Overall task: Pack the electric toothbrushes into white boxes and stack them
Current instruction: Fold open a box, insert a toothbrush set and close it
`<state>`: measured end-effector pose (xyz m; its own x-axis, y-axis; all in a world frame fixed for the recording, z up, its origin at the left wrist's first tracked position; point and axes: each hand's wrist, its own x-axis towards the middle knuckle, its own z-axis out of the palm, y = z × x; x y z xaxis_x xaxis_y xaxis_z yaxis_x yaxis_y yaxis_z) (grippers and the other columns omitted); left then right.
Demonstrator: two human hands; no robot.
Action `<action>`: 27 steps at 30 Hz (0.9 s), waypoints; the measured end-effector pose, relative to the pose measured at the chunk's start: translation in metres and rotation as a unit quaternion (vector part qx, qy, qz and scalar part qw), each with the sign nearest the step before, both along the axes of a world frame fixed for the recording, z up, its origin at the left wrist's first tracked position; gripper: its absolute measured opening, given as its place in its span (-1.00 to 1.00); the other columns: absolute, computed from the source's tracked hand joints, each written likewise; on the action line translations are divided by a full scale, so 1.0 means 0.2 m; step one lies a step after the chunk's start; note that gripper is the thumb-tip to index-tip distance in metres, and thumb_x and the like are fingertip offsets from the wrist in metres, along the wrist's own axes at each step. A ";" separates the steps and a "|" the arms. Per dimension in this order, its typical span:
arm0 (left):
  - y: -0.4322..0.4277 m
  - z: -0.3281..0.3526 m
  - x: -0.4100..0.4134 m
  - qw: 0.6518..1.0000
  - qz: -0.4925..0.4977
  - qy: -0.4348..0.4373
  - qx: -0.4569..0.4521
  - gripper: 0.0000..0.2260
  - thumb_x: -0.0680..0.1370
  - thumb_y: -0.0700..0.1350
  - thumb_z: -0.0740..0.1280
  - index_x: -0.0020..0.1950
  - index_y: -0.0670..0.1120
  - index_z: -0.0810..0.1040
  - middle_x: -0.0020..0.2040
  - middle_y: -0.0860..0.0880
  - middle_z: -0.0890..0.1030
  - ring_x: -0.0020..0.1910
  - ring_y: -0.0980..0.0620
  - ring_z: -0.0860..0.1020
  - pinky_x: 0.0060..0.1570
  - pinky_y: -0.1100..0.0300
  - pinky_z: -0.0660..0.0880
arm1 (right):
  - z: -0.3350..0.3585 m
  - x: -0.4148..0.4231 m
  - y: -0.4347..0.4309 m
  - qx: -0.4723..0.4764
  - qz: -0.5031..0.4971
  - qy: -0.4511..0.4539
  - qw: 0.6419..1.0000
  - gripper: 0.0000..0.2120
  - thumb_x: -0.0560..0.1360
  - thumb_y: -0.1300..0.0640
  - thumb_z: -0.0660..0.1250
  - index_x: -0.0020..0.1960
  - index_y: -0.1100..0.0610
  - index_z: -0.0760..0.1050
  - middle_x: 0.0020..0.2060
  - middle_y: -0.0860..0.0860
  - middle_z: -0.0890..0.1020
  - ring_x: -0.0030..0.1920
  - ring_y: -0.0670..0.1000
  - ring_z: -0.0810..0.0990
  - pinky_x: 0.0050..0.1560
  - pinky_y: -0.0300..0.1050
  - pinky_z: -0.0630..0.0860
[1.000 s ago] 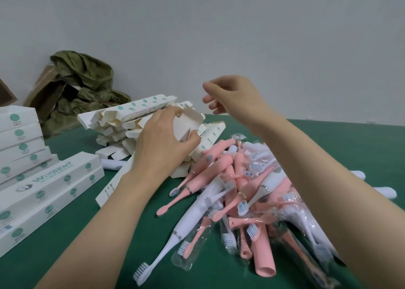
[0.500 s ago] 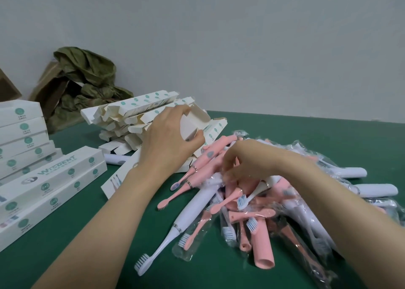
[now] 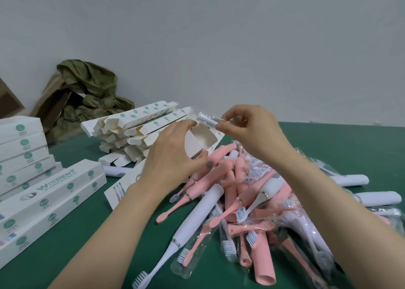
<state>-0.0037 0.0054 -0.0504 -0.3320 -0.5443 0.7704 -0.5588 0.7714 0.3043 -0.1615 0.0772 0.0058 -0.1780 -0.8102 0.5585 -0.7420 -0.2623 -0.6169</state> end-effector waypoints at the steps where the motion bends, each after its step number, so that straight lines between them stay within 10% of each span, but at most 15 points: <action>1: 0.00 0.00 0.00 1.000 -0.003 0.000 0.000 -0.51 0.35 -0.07 0.44 0.26 -0.10 0.48 0.16 0.01 0.55 0.15 0.06 0.44 0.04 0.37 0.24 | 0.01 0.00 0.00 -0.011 -0.031 0.052 0.998 -0.91 0.46 0.09 0.43 -0.16 0.12 0.60 -0.50 -0.14 0.42 -0.51 -0.18 0.38 -0.47 -0.45 0.29; 12: 0.02 0.00 -0.01 1.000 -0.007 -0.015 0.003 -0.49 0.36 -0.01 0.43 0.27 -0.12 0.46 0.14 -0.02 0.55 0.15 -0.04 0.48 0.07 0.15 0.39 | 0.13 -0.03 0.07 0.053 -0.005 0.236 0.970 -0.97 0.46 0.14 0.42 -0.14 0.06 0.63 -0.40 -0.16 0.44 -0.37 -0.36 0.42 -0.35 -0.50 0.30; 21: 0.07 0.00 -0.04 0.998 -0.053 -0.031 0.017 -0.43 0.34 -0.05 0.49 0.32 -0.06 0.44 0.13 0.04 0.51 0.16 0.07 0.41 0.08 0.27 0.32 | 0.08 0.08 -0.01 0.059 -0.010 0.328 0.943 -0.89 0.49 0.22 0.33 -0.04 0.13 0.62 -0.18 -0.02 0.40 -0.17 0.06 0.47 -0.13 -0.10 0.39; 27: 0.04 0.02 -0.03 1.000 -0.026 0.011 -0.004 -0.30 0.34 -0.09 0.51 0.42 -0.19 0.36 0.18 -0.13 0.54 0.19 -0.09 0.46 0.05 0.40 0.19 | 0.04 0.09 0.01 0.046 0.062 0.071 0.995 -0.61 0.50 0.30 0.31 0.30 0.14 0.42 -0.11 0.00 0.64 -0.18 -0.05 0.63 -0.02 -0.25 0.52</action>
<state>-0.0106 0.0138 -0.0463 -0.3431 -0.5214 0.7813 -0.5115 0.8014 0.3101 -0.1435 0.0783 0.0134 0.0010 -0.8700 0.4930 -0.7889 -0.3037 -0.5342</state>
